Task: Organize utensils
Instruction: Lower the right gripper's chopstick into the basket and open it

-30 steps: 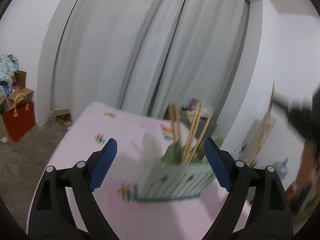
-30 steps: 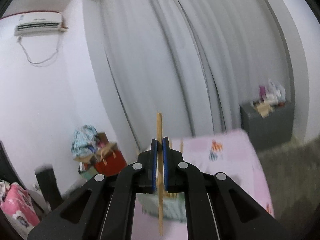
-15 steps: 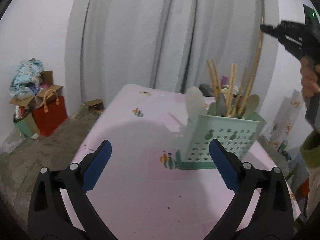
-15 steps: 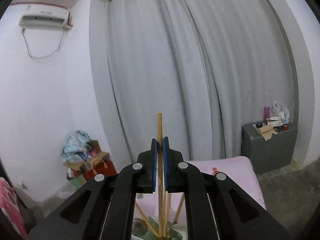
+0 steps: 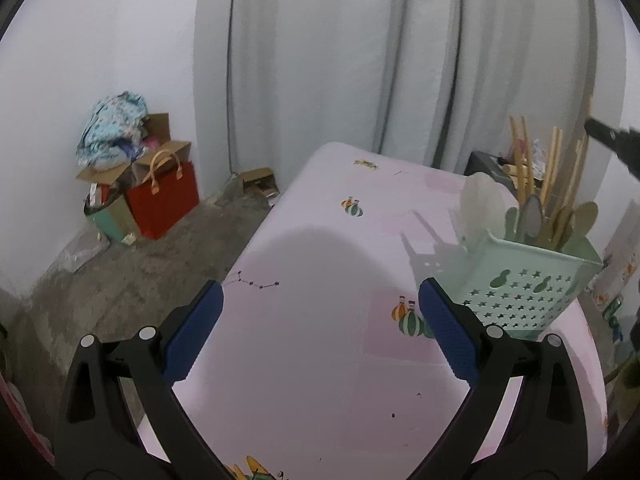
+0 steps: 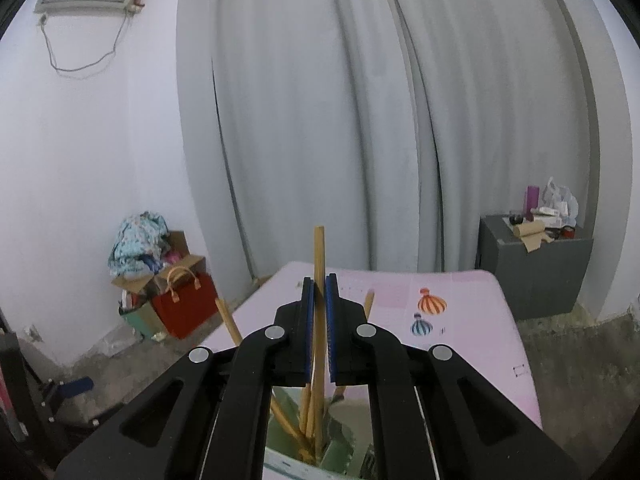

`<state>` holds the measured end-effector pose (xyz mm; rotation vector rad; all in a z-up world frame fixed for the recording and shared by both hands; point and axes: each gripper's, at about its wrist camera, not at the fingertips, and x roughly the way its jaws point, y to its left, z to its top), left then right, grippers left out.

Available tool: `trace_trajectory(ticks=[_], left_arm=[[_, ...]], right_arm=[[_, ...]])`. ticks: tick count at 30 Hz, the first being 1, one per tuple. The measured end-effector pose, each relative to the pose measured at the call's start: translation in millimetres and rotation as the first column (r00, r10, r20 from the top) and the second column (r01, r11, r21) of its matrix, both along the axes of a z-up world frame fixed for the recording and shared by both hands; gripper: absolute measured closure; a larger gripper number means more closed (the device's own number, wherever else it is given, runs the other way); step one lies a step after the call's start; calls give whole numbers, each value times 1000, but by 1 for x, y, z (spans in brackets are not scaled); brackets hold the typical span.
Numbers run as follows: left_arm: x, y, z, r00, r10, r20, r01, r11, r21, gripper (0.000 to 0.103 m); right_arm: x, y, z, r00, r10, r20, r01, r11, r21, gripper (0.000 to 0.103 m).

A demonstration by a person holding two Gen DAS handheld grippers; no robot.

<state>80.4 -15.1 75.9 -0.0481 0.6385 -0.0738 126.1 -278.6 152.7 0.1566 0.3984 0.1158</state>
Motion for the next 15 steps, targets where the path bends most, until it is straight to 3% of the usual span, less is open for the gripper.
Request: trace_trajectory(ticks=[9, 15], left_arm=[[-1, 7, 2, 999, 37, -11, -37, 999, 4, 9], [-3, 6, 4, 999, 47, -9, -47, 999, 8, 9]], right_arm=[[-1, 7, -24, 996, 31, -84, -33, 999, -24, 97], [-8, 11, -18, 996, 29, -87, -33, 998, -48, 96]])
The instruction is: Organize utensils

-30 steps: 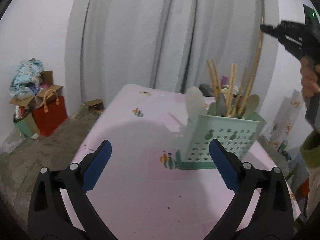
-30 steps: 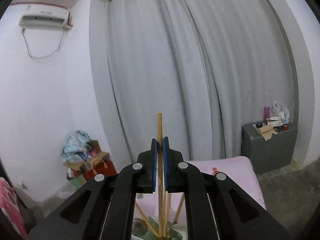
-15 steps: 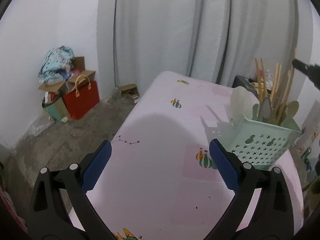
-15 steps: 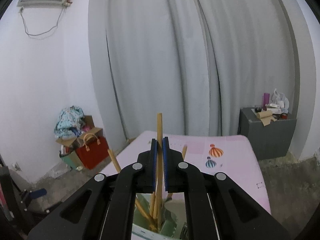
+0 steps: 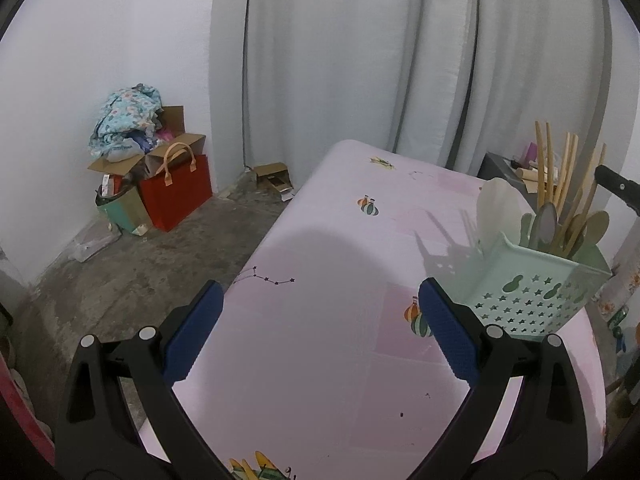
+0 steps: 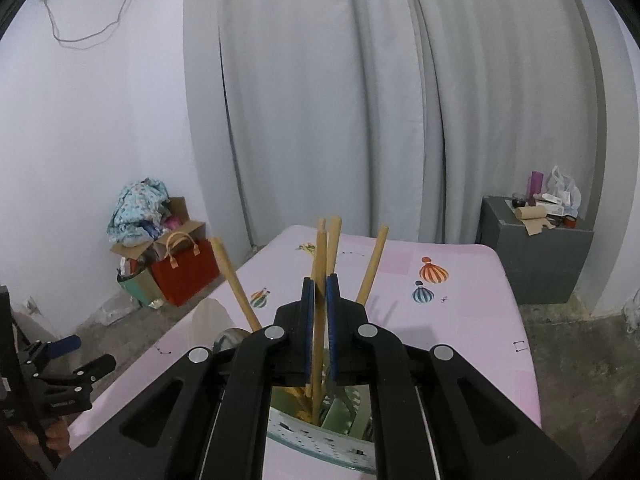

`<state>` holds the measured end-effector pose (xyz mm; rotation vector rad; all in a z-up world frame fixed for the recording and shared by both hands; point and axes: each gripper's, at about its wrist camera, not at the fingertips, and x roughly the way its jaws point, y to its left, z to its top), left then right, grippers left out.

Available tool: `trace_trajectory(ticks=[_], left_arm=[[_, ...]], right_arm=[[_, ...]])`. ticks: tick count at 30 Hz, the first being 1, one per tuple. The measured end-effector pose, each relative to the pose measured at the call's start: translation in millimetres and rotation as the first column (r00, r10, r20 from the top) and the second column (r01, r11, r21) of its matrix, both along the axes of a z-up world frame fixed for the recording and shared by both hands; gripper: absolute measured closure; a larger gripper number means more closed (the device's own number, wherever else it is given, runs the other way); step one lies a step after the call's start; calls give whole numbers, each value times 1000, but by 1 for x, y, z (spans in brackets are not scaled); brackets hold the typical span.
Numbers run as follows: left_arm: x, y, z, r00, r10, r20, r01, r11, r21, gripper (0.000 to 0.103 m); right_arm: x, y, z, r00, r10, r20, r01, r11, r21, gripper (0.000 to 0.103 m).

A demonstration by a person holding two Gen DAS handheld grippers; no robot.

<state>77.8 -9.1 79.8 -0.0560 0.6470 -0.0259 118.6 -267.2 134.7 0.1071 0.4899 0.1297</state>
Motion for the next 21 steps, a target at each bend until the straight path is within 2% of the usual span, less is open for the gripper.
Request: trace_trajectory(ticks=[2, 4, 8, 13, 17, 21], left_arm=[[-1, -1, 1, 1000, -2, 2, 2, 1000, 3, 9], [-2, -3, 2, 1000, 0, 8, 0, 1000, 10, 9], [-5, -4, 4, 1000, -3, 13, 3, 1000, 21, 9], [-10, -8, 7, 999, -18, 27, 17, 1000, 25, 9], [-20, -17, 8, 998, -54, 41, 54, 998, 18, 9], [-31, -24, 6, 994, -102, 40, 102, 995, -2, 9]], right_arm=[[-4, -2, 3, 1000, -7, 5, 7, 1000, 11, 94], [-10, -5, 8, 1000, -15, 17, 14, 999, 31, 80], [-29, -9, 16, 999, -27, 45, 24, 998, 62, 73], [-61, -6, 19, 998, -23, 57, 19, 997, 73, 54], [-88, 8, 10, 998, -50, 28, 48, 997, 61, 38], [-105, 27, -14, 992, -113, -56, 116, 993, 39, 22]])
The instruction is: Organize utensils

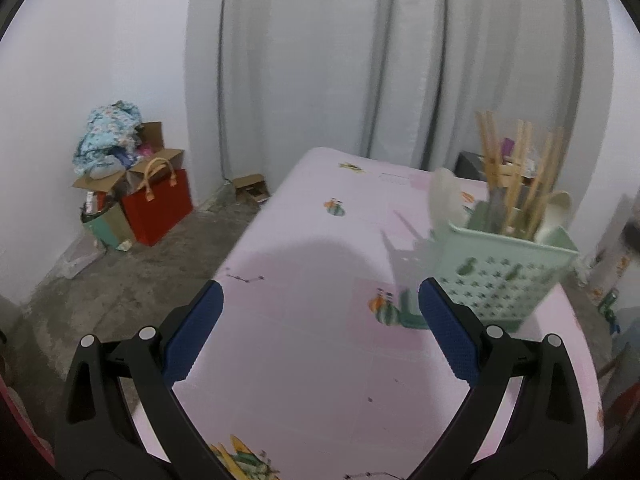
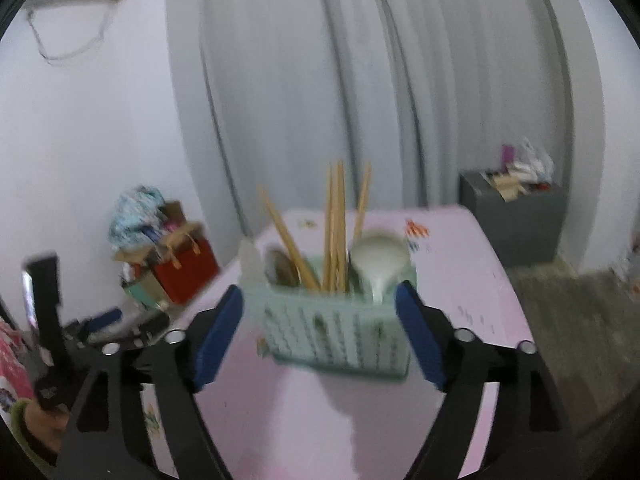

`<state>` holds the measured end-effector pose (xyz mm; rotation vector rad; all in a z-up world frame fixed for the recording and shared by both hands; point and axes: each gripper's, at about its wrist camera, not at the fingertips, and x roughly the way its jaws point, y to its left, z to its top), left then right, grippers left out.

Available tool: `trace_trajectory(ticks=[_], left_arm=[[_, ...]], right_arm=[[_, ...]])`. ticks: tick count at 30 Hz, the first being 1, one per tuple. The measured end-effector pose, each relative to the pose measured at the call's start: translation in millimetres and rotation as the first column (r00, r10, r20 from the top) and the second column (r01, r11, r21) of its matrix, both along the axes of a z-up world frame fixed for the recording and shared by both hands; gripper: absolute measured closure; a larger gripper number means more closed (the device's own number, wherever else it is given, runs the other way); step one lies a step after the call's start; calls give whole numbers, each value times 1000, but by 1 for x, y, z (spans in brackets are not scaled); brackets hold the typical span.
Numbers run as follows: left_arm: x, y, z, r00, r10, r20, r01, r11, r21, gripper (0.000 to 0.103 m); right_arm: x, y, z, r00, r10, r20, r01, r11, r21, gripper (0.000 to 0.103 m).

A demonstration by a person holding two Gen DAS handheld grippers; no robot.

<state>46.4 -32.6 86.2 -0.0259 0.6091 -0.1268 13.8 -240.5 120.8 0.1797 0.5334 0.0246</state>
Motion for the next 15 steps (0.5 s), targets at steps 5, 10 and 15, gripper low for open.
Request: trace_trajectory(ticks=[5, 10, 15], left_arm=[[-15, -13, -12, 998, -54, -40, 55, 998, 10, 9], [-23, -23, -23, 995, -63, -72, 67, 996, 54, 9], [-35, -34, -27, 999, -27, -23, 30, 988, 149, 9]], right_arm=[[-19, 23, -33, 988, -122, -90, 113, 989, -93, 13], [-32, 30, -50, 970, -204, -131, 183, 971, -156, 7], [-37, 26, -58, 956, -252, -154, 222, 957, -188, 7]])
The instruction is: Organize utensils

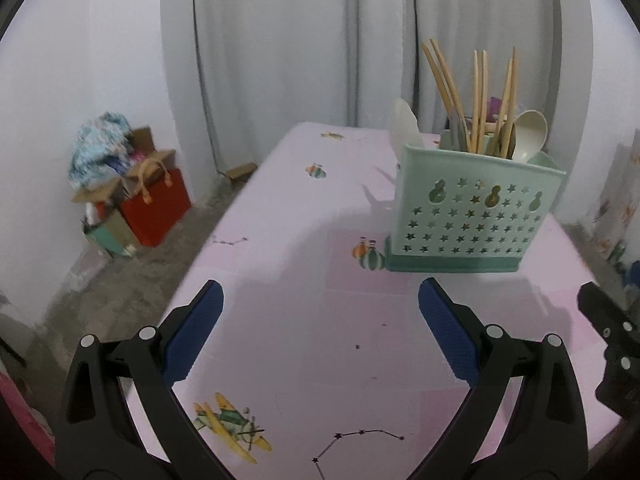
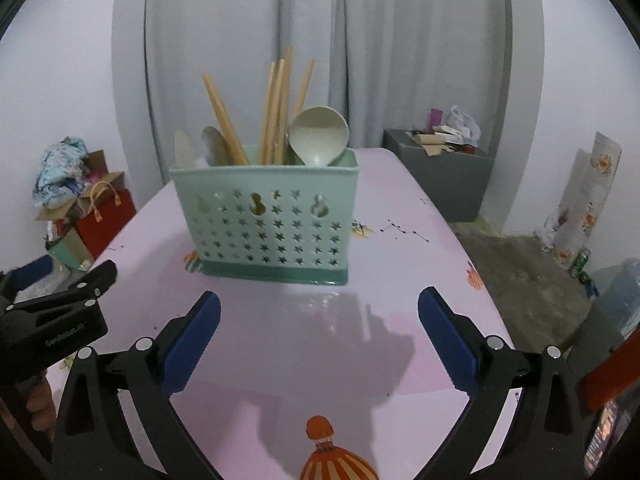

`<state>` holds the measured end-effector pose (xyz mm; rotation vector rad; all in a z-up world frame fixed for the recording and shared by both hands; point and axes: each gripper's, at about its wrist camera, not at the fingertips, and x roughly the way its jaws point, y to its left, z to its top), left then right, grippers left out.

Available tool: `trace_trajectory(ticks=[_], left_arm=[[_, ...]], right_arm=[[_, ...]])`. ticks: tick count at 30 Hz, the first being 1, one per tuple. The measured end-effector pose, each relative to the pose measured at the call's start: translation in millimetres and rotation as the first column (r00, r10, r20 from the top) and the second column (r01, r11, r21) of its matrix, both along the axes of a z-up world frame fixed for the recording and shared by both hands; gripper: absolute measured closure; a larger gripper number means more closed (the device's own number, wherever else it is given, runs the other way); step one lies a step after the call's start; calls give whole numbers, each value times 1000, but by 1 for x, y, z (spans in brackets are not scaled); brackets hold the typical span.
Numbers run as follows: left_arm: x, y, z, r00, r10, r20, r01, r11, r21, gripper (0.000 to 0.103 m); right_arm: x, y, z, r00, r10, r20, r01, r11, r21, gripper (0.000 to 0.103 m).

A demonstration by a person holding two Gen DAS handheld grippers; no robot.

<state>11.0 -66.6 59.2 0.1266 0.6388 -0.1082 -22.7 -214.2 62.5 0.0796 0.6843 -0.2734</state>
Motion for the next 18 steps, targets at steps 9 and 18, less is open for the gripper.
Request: trace_trajectory(ticks=[9, 18], left_arm=[[3, 10, 9, 995, 96, -8, -96, 995, -18, 9], [1, 10, 10, 994, 109, -7, -109, 994, -3, 9]], right_arm=[[1, -9, -2, 997, -79, -11, 79, 996, -41, 7], [-2, -26, 0, 989, -145, -3, 144, 989, -43, 7]])
